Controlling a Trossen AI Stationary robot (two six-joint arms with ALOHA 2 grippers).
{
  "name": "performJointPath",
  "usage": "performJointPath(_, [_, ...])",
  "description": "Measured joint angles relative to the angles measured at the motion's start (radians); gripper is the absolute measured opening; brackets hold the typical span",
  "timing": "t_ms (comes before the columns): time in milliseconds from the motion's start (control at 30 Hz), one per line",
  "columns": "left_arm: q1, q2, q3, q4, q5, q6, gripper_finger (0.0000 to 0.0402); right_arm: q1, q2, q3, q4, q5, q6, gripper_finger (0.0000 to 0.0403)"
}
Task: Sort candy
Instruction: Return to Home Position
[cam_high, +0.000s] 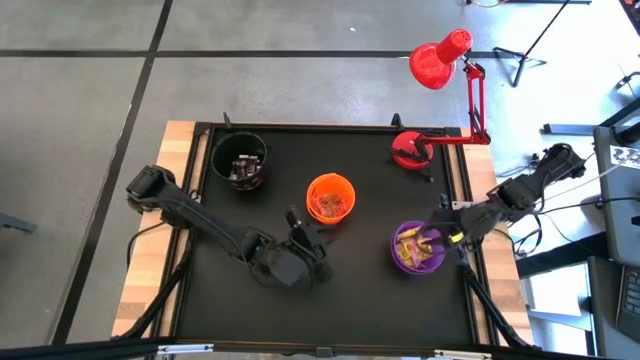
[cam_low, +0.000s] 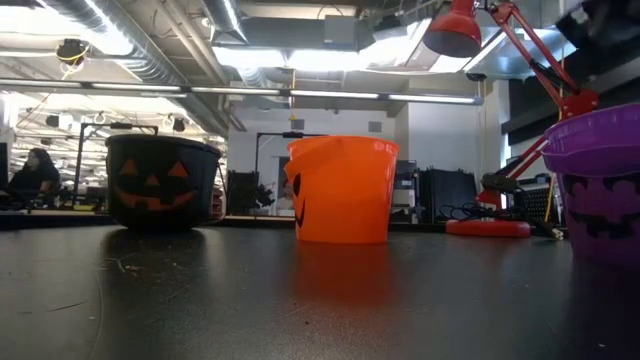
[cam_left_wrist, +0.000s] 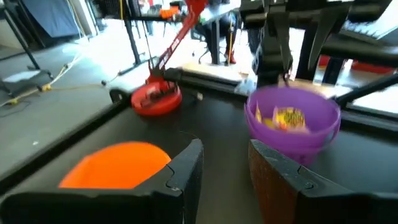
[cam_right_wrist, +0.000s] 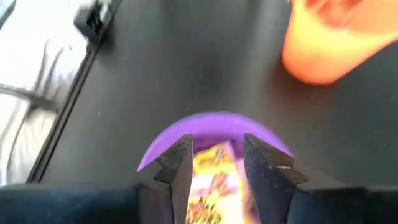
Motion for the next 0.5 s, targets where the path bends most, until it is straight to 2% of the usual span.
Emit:
performJointPath(100, [0.014, -0.047, 0.000, 0.003, 0.009, 0.045, 0.0119, 0.000, -0.001, 0.044, 0.013, 0.078, -0.071, 0.0130])
performJointPath(300, [0.086, -0.127, 0.000, 0.004, 0.135, 0.105, 0.0119, -0.001, -0.014, 0.074, 0.178, 0.296, -0.303, 0.0118])
performJointPath(400, [0.115, -0.157, 0.000, 0.006, 0.183, 0.145, 0.0119, 0.000, -0.028, 0.073, 0.262, 0.310, -0.413, 0.0113])
performJointPath(500, [0.116, -0.199, 0.000, 0.009, 0.181, 0.212, 0.0119, 0.000, -0.051, 0.074, 0.314, 0.310, -0.477, 0.0106])
